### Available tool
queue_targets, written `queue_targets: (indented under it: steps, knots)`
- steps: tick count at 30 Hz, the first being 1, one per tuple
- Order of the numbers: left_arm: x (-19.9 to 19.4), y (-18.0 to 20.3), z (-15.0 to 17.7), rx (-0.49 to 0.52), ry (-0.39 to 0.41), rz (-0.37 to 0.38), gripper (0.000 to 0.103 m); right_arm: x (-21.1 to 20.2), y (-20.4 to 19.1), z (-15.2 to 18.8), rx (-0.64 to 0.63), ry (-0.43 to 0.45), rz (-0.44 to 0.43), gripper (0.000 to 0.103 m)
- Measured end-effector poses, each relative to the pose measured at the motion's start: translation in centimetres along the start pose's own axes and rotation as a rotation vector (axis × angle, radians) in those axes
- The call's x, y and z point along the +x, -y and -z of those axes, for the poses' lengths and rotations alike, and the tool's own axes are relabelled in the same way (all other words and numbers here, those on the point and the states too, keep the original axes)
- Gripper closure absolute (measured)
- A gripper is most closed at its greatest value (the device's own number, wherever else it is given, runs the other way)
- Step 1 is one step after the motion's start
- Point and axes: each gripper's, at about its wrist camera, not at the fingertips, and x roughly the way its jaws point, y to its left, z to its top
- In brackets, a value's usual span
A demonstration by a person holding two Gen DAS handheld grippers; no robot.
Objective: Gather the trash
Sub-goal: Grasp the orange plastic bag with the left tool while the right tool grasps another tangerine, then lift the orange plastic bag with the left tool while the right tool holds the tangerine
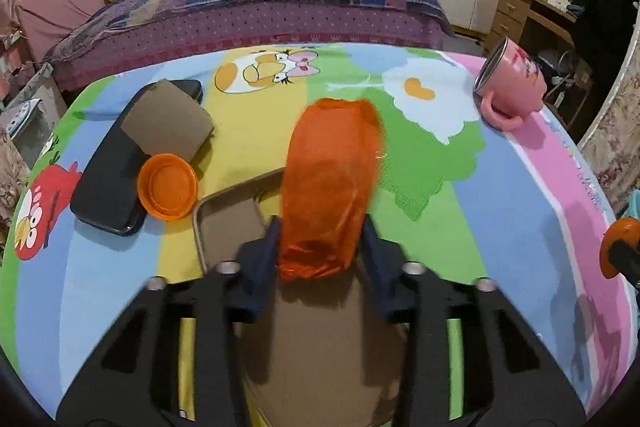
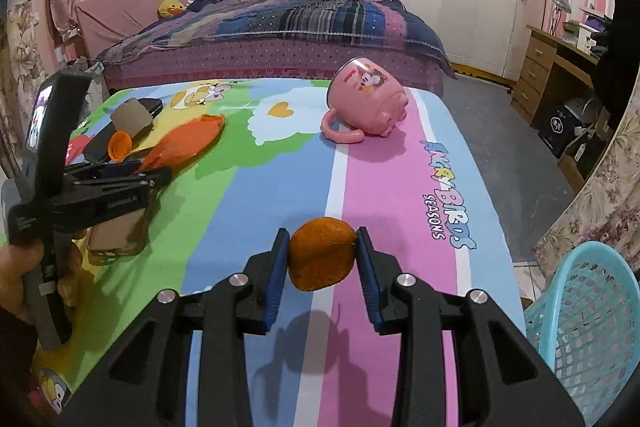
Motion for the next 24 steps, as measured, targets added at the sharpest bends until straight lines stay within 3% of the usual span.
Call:
queue_targets:
  steps: [5,7,11,16,20,22,24]
  knots:
    - [-2.3,-0.6,-0.2,0.005,0.050,-0.007,0.077,-1.1,0.3,-0.3,0.000,0.031,0.007,0.069]
    - [-3.9,-0.8,-0.3,0.010,0.076,0.007,0.085,-1.3,0.5,-0.3,0.002,0.037,0.011,0.069]
    - [-6.3,-1.0,0.0,0.021,0.104,0.003,0.087,-1.9,1.0,-0.3,0.012,0.050,0.017,0.069]
    - [-8.0,-0.8,0.3,0.045,0.111,0.011,0.089,-2.5,1.4,-0.4,0.022,0.064,0.017,0.069]
    - [-8.5,-1.0,0.9,0.069,0.067,0.039,0.089,-2.9,1.8,-0.3,0.023,0.066,0.014,0.069]
    - [-8.2,-1.2,1.6,0.081,0.051,0.008,0.083,-2.9,2.0,-0.1,0.023,0.059,0.017,0.069]
    - [-7.4,-1.3,2.1,0.103,0.015,-0.008,0.043,-2.8,2.3,0.0,0.028,0.053,0.016,0.069]
